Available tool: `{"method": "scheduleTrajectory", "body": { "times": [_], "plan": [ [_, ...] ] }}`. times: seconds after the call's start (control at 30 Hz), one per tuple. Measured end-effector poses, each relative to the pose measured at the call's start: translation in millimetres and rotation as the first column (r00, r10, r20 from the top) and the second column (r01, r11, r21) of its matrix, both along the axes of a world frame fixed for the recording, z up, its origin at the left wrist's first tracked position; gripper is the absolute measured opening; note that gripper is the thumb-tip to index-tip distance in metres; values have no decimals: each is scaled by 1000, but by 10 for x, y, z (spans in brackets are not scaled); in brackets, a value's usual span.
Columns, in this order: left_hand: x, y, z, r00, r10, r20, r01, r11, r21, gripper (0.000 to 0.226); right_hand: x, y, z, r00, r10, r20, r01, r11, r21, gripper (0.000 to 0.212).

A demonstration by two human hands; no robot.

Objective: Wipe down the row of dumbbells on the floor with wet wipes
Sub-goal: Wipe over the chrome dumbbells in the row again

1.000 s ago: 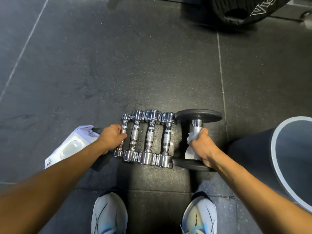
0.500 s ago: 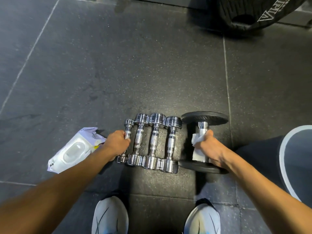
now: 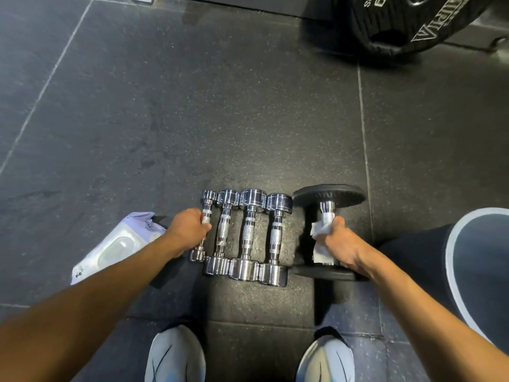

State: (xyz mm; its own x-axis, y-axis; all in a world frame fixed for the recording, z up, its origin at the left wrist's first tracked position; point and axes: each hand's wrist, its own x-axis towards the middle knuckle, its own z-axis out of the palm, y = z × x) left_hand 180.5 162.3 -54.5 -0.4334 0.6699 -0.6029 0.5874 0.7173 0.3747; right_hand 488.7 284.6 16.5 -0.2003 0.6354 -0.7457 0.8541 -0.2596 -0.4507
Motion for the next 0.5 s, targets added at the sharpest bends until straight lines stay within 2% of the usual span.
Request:
{"method": "scheduleTrajectory", "body": {
  "times": [0.13,0.23,0.3,0.37,0.43,0.47,0.5],
  "plan": [
    [15,-28,-68,1000,-10,-16,10,1000,-12,36,72,73,-58,996,58,70,-58,998,1,32],
    [33,2,-36,998,-47,-33,45,998,-55,24,105,87,-128,990,123,75,-127,990,55,31],
    [38,22,-34,995,-84,-50,80,993,-82,32,119,81,-84,986,142,86,-150,985,91,19],
    [38,38,-5,990,-124,-71,116,988,-101,36,95,101,-42,992,88,87,-98,988,118,18],
    [25,47,-5,990,-120,-75,111,988,-111,27,43,108,132,970,129,204,-159,977,140,19],
    [21,49,-4,991,-107,-75,99,989,-109,29,13,102,215,940,182,287,-241,953,184,23],
    [8,44,-7,992,-98,-78,90,991,-104,33,-7,99,259,938,158,307,-241,936,257,25]
  ]
}}
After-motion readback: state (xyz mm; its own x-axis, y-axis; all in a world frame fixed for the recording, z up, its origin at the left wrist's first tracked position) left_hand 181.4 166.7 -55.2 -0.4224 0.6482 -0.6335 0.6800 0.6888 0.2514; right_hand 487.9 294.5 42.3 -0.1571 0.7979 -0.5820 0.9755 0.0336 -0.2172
